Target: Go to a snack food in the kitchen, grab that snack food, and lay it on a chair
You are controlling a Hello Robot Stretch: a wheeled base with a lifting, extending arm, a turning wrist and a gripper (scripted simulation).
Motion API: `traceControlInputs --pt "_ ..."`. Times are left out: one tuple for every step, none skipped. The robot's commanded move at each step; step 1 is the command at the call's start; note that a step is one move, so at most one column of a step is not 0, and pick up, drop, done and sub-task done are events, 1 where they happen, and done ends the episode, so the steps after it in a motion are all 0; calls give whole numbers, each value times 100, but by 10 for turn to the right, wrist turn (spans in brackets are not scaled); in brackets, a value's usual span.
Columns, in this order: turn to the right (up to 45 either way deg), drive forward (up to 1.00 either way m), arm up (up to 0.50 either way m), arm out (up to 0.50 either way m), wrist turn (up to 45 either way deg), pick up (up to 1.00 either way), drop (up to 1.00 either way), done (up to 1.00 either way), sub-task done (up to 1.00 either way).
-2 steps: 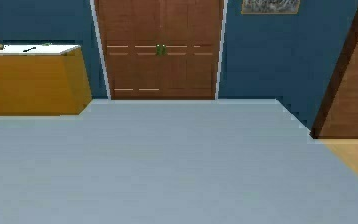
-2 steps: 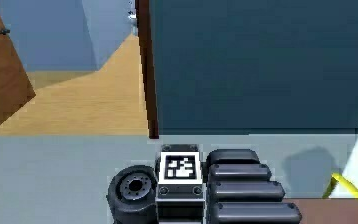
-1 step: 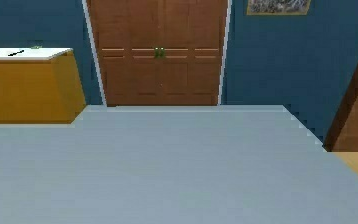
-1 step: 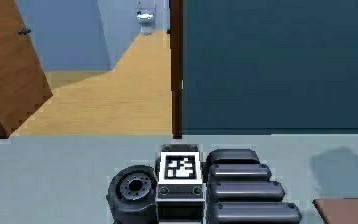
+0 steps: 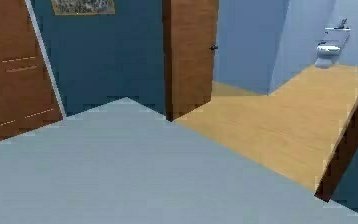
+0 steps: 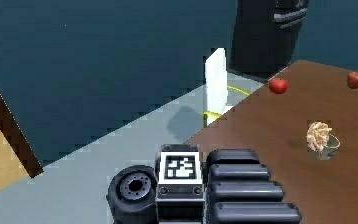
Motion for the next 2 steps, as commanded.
traceControlInputs --pt "420 0 0 0 0 0 0 0 0" --pt "0 70 0 0 0 0 0 0 0"
